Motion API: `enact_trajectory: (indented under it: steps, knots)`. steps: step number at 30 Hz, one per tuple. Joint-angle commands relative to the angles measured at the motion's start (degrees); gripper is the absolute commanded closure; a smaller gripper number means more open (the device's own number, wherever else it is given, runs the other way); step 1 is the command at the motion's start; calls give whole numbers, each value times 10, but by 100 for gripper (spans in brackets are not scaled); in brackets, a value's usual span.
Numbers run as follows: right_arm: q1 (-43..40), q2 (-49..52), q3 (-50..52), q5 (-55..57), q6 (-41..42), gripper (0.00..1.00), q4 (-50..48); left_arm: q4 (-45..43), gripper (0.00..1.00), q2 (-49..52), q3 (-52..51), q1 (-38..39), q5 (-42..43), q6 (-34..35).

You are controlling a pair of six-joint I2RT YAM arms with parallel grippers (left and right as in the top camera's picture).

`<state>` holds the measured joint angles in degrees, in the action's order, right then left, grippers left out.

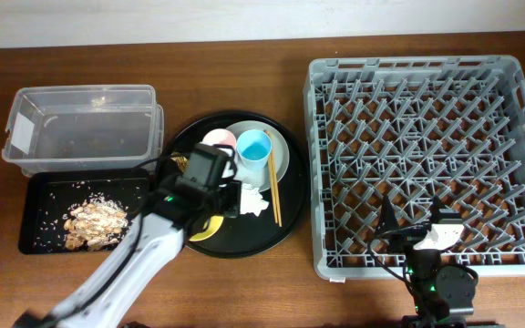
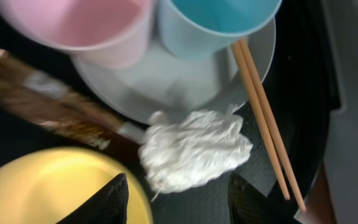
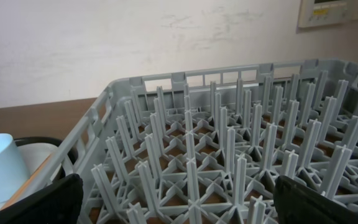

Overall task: Sort waste into correct bins and load items into the dishwasher rack
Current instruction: 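Grasp the crumpled white tissue with the left gripper, then drop the tissue into the clear plastic bin with the left gripper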

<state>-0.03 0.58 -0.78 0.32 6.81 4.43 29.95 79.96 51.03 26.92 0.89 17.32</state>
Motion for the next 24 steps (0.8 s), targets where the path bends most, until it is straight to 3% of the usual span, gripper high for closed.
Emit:
enact_trajectory:
  steps: [1,9,11,20,23,24]
  knots:
    - [-3,-4,5,1,-4,2,2,-59,48,91,7,49,10,-12]
    - [-4,-4,5,1,-4,2,2,-90,48,169,7,118,-52,-11]
    - [-3,-4,5,1,-4,2,2,-90,43,172,5,121,-81,-11]
    - [-3,-4,5,1,-4,2,2,-108,45,209,5,121,-84,-11]
    - [-3,-4,5,1,-4,2,2,-108,96,209,6,121,-82,-11]
    - [-3,-4,5,1,-4,1,2,-108,100,208,7,121,-82,-11]
